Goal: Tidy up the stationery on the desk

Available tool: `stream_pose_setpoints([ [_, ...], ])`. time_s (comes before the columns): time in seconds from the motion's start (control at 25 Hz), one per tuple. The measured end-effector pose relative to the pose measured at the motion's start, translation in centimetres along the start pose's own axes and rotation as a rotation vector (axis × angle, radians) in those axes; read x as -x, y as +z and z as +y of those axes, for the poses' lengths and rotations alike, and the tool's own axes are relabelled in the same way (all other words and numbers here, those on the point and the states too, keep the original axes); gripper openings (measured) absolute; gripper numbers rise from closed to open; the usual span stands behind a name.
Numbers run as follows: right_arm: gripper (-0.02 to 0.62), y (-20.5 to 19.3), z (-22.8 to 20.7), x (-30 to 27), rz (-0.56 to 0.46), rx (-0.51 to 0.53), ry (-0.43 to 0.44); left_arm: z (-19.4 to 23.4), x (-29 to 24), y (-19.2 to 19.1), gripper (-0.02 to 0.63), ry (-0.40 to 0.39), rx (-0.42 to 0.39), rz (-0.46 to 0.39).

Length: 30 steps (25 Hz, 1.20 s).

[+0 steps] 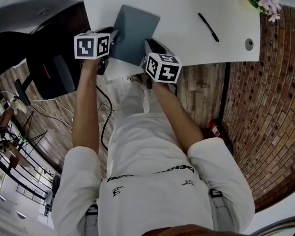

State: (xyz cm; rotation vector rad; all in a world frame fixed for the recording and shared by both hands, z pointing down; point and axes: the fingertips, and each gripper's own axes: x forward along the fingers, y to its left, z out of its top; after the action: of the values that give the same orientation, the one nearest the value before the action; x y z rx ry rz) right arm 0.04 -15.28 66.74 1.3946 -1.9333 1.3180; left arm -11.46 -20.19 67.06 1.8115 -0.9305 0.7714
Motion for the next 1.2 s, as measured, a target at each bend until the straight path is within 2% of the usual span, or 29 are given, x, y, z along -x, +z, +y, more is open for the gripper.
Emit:
stream_pose_setpoints([
  [0.88,0.067,6.2,-6.6,0.7,-0.016,0.234,-0.063,-6.1,-2.7,-0.5,0.1,-0.021,0.137,-0.093],
  [1.2,0.066,8.2,-8.8,0.9,-0.031,0.25,-0.077,-8.0,-4.0,0.6,0.1,-0.009,0.17,-0.128],
])
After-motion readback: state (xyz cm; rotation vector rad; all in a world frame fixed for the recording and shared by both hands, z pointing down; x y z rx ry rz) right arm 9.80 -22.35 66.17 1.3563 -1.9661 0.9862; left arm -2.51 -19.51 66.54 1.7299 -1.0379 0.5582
